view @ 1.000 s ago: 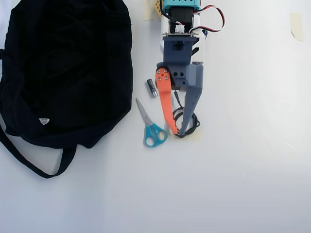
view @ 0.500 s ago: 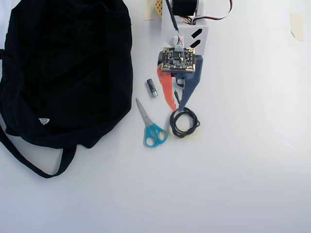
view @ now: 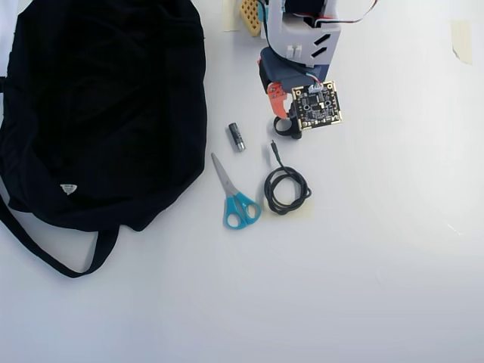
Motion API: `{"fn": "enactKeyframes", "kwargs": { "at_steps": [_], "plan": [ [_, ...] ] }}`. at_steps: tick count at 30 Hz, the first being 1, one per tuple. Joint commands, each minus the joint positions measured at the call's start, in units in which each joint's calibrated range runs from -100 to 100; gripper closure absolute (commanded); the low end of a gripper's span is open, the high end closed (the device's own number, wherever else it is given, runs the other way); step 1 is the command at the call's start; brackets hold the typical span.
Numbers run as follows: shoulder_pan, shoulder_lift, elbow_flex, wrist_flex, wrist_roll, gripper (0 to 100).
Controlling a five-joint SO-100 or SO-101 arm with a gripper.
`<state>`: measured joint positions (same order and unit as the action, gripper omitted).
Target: Put the cable into the black bag
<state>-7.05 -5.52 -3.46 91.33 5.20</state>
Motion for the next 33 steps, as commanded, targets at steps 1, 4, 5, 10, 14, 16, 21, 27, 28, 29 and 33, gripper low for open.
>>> {"fn": "enactKeyframes", "kwargs": {
  "at_steps": [1, 4, 5, 10, 14, 16, 21, 27, 28, 29, 33],
  "plan": [
    [-0.4, -1.3, -2.7, 1.7, 0.3, 98],
    [-1.3, -1.3, -2.7, 1.8, 0.3, 98],
    [-1.5, -1.3, -2.7, 1.8, -0.1, 98],
    [-1.5, -1.3, -2.4, 1.8, 0.3, 98],
    [-1.4, -0.2, -1.9, 1.6, -0.1, 98],
    [-1.4, 0.0, -1.7, 1.5, -0.1, 98],
    [-1.2, 1.5, -1.8, -2.1, -0.2, 92],
    [-1.5, 5.9, -2.7, -3.6, 0.3, 78],
    [-1.5, 6.8, -2.7, -4.3, 0.4, 76],
    [-1.5, 7.7, -2.7, -5.1, 0.4, 75],
    [-2.0, 10.1, -2.7, -9.5, 0.4, 71]
  ]
}}
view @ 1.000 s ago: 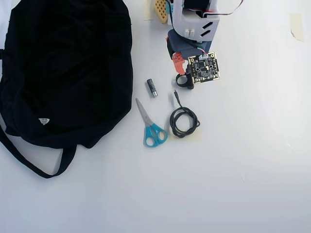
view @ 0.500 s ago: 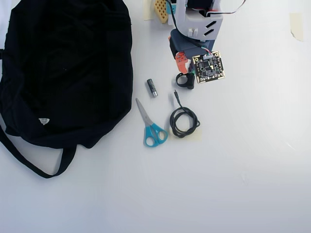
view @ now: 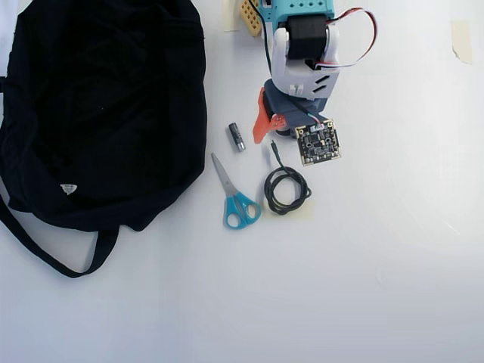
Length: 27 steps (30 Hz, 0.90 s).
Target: Put the cable into the black bag
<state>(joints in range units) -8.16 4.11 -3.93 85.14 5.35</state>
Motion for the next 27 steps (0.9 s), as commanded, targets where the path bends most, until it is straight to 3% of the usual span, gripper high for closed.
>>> {"fn": "enactKeyframes", "kwargs": {
  "at_steps": [1, 17, 27],
  "plan": [
    [-0.9, 1.0, -2.2, -4.3, 0.2, 70],
    [-1.0, 9.3, -5.3, -11.7, -0.5, 69],
    [-2.8, 19.9, -16.7, -11.7, -5.1, 69]
  ]
}}
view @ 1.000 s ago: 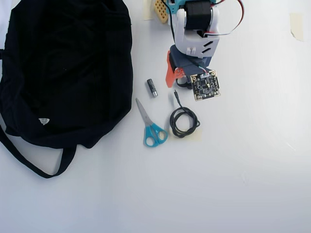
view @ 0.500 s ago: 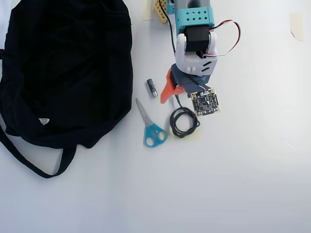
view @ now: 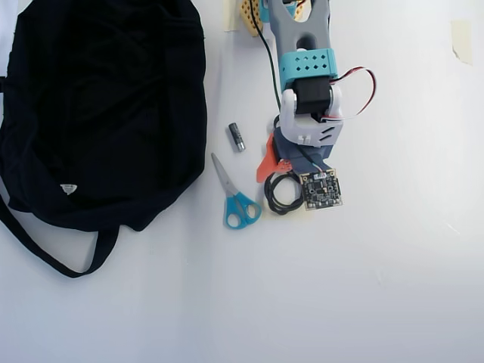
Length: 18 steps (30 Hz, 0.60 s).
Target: Put the cable into the black bag
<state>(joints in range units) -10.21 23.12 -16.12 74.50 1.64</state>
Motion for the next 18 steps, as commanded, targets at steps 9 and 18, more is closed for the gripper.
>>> {"fn": "enactKeyframes", "kwargs": {
  "at_steps": [9, 18],
  "plan": [
    [-0.6, 6.9, -7.7, -1.0, -5.8, 69],
    [1.5, 10.7, -8.0, -1.0, -8.2, 69]
  ]
}}
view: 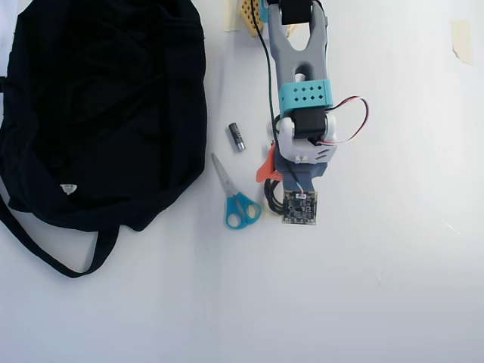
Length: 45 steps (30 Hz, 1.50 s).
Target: Put the cable into the black bag
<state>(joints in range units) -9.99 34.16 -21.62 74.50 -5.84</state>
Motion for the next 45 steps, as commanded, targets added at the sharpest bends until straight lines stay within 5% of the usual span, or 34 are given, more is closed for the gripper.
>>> {"fn": "enactKeyframes", "kwargs": {
  "at_steps": [1, 10, 35, 45],
  "plan": [
    [1.5, -0.1, -2.5, -1.0, -0.8, 68],
    [3.3, 1.9, -2.5, -1.1, -0.8, 53],
    [2.1, 8.4, -4.6, -4.9, -0.8, 54],
    [2.0, 8.4, -4.6, -4.7, -0.8, 78]
  ]
}}
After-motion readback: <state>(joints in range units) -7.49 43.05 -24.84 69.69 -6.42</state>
